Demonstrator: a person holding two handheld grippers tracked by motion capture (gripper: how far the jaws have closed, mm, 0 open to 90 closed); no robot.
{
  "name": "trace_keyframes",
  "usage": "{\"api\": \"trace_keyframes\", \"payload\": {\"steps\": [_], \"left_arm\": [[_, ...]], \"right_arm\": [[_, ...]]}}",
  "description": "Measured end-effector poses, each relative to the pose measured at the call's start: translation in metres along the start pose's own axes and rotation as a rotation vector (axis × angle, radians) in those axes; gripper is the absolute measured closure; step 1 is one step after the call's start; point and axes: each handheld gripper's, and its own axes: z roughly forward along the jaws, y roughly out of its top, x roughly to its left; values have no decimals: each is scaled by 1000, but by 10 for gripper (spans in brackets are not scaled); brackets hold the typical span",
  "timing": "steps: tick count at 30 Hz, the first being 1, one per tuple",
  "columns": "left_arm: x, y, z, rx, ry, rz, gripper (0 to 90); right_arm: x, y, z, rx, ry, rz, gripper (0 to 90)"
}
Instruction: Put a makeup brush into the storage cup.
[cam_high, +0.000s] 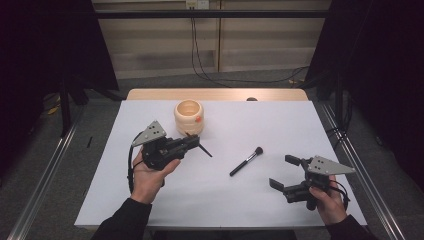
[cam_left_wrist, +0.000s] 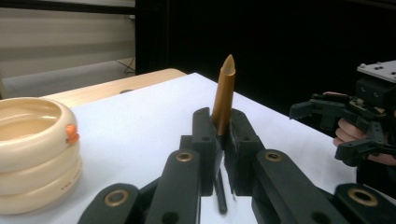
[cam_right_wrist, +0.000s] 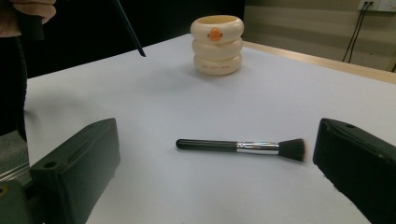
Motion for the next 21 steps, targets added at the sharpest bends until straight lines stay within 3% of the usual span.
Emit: {"api": "trace_keyframes", "payload": {"steps": [2,6,8,10,11,13,18,21], "left_arm": [[2,1,-1,-15,-13,-6,840],[6,3,-3,-11,14,1,840],[9,5,-4,-16,-5,-14,840],[11,9,-6,-20,13,-9,840],[12,12,-7,-11,47,1,840],[16,15,-8,-23,39,3,840],[26,24,-10,-22,98,7,840],[33,26,-9,-34,101,-1,840]], "right_arm": [[0,0,-2,-7,-13,-5,5],[1,-3,-2,-5,-22,-9,6],[1,-3,-2,-1,-14,2,5],[0,-3,-3,4,-20,-12,2],[0,-4,-3,2,-21,-10,1],[-2,-5,-4,0,-22,-10,2],[-2,-6,-6,-7,-34,-25,1],[0,-6,-5,-9,-34,-26,0]]}}
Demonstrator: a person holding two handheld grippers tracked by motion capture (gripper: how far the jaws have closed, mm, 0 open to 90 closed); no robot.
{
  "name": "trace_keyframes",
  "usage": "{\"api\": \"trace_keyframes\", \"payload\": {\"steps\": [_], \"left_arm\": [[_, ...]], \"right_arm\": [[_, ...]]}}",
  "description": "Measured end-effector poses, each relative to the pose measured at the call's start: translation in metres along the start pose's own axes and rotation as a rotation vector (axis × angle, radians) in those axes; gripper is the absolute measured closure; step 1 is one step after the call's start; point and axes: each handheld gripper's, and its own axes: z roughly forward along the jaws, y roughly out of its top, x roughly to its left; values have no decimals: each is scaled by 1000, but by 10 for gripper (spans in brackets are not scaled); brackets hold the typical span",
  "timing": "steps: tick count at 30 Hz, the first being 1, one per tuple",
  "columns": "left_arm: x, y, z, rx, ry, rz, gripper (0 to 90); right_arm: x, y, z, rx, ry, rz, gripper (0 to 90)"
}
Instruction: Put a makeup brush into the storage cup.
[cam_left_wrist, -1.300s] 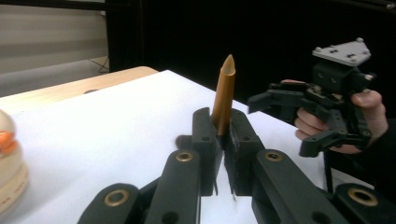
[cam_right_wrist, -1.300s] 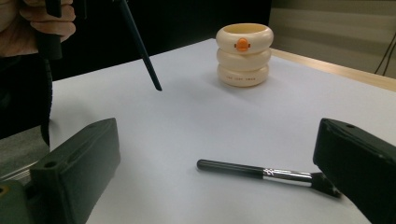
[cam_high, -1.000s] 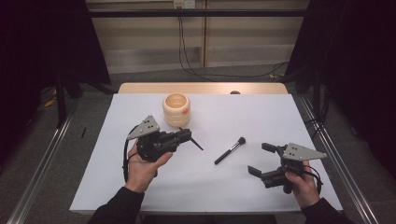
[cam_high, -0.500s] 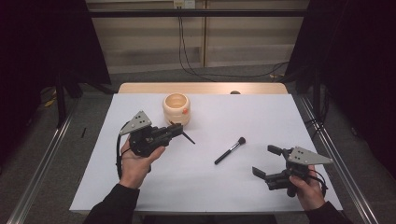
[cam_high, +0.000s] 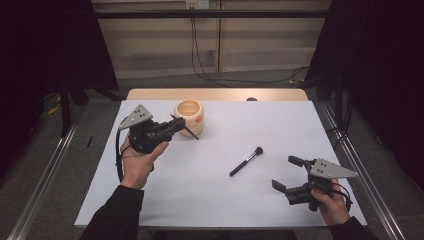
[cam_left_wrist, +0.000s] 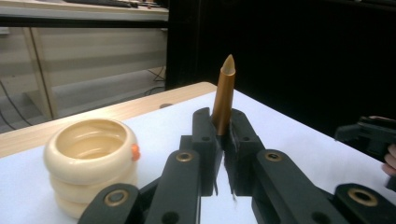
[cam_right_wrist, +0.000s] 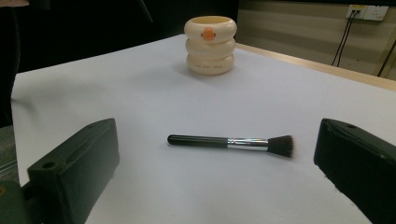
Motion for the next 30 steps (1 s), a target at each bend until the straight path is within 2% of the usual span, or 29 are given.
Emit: {"api": "trace_keyframes", "payload": {"steps": [2,4,5,11,12,14,16,19,20,21,22,25,26,30], "left_arm": [[2,1,1,7,16,-7,840],[5,3,3,0,14,-2,840],[5,4,4,8,38,0,840],[10,10,9,-1,39,-3,840],[10,11,10,2,55,-9,840],[13,13,13,-5,45,-13,840],[16,15,15,12,53,2,840],[18,18,16,7,73,-10,840],[19,19,17,-9,57,-19,840],[20,20,16,3,75,-8,840],[20,21,16,-5,66,-9,840],[22,24,18,-3,83,-2,840],[23,24,19,9,100,3,840],[26,24,27,14,107,-13,840]], "right_arm": [[0,-1,0,0,7,-9,0],[1,-1,0,-3,-2,-3,0],[1,-2,0,-5,-1,-1,0],[4,-4,-2,-19,-53,-3,3],[4,-4,-2,-22,-55,-7,3],[5,-4,-2,-30,-67,1,2],[4,-4,-3,-31,-61,2,2],[4,-4,-3,-33,-60,2,1],[4,-4,-3,-34,-61,3,1],[4,-4,-3,-35,-59,2,1],[4,-4,-3,-37,-63,-1,2],[4,-4,-4,-49,-76,5,3],[4,-4,-4,-51,-77,4,2],[4,-4,-3,-52,-78,5,2]]}}
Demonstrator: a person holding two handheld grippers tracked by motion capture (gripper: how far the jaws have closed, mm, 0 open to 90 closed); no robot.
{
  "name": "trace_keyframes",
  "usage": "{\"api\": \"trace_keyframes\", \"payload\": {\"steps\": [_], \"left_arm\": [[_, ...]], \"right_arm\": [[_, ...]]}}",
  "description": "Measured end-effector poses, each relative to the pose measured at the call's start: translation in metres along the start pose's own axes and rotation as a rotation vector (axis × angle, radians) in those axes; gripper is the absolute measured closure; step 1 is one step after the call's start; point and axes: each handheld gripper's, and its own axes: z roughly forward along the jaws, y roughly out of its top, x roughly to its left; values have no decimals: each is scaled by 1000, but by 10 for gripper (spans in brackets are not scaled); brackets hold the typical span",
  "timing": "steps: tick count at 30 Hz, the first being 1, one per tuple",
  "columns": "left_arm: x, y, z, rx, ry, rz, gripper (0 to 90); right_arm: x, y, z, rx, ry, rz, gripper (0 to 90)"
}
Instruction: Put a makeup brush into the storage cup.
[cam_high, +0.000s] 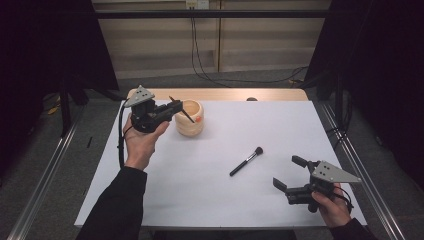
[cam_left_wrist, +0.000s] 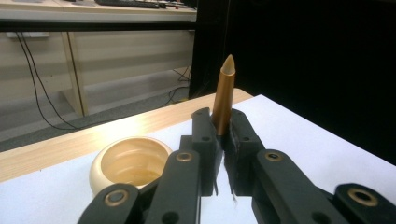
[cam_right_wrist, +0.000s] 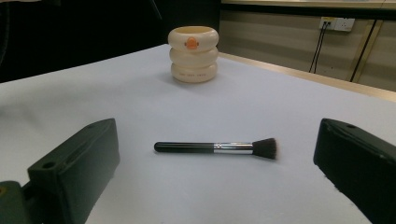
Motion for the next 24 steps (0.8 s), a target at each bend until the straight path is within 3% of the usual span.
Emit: {"api": "trace_keyframes", "payload": {"steps": [14,24], "left_arm": [[16,11,20,20,77,11,840],[28,4,34,46,120,26,840]], "right_arm": [[2,0,1,10,11,-13,0],[2,-1,1,4,2,-13,0]]}}
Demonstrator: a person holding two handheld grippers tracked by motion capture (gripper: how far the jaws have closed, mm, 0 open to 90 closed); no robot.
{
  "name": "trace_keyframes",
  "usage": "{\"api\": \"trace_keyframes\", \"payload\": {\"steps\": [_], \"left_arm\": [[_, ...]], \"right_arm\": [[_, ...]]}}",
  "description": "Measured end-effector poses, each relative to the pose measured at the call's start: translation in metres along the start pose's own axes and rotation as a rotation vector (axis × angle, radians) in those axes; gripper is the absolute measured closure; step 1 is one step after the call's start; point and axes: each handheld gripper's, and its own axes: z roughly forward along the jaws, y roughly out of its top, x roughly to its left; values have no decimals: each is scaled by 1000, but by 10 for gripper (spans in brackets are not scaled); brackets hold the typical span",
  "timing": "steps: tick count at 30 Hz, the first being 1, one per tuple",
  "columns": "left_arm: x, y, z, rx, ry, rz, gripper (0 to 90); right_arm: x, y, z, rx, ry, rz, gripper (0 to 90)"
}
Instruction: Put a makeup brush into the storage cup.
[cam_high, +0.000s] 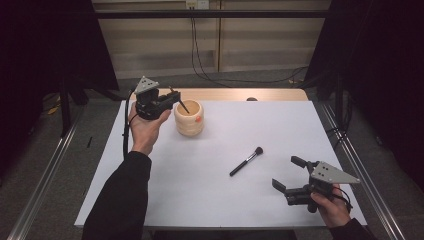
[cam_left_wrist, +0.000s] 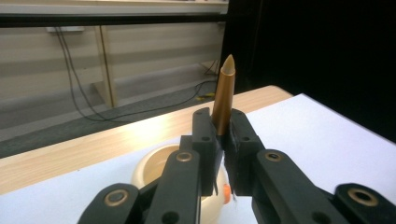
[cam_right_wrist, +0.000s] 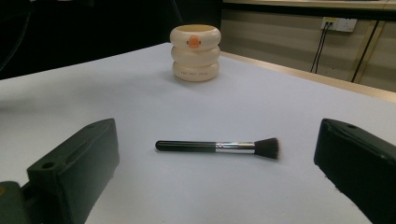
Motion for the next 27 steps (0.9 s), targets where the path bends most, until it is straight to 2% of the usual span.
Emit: {"api": "trace_keyframes", "payload": {"steps": [2,5,9,11,14,18,27], "left_arm": [[1,-1,3,1,-3,-5,839],[1,-3,7,3,8,12,839],[4,-5,11,15,11,3,839],[3,-8,15,27,34,9,840],[2,-12,21,33,21,8,839],[-1,-16,27,48,31,17,839],[2,-27,32,63,31,-3,839]], "right_arm": [[0,0,0,1,2,-2,0],[0,0,0,3,5,-3,0],[0,0,0,2,4,-2,0],[0,0,1,5,-1,4,2],[1,-1,2,7,7,6,0],[1,-1,2,7,10,5,0],[1,-1,2,17,14,-2,0]]}}
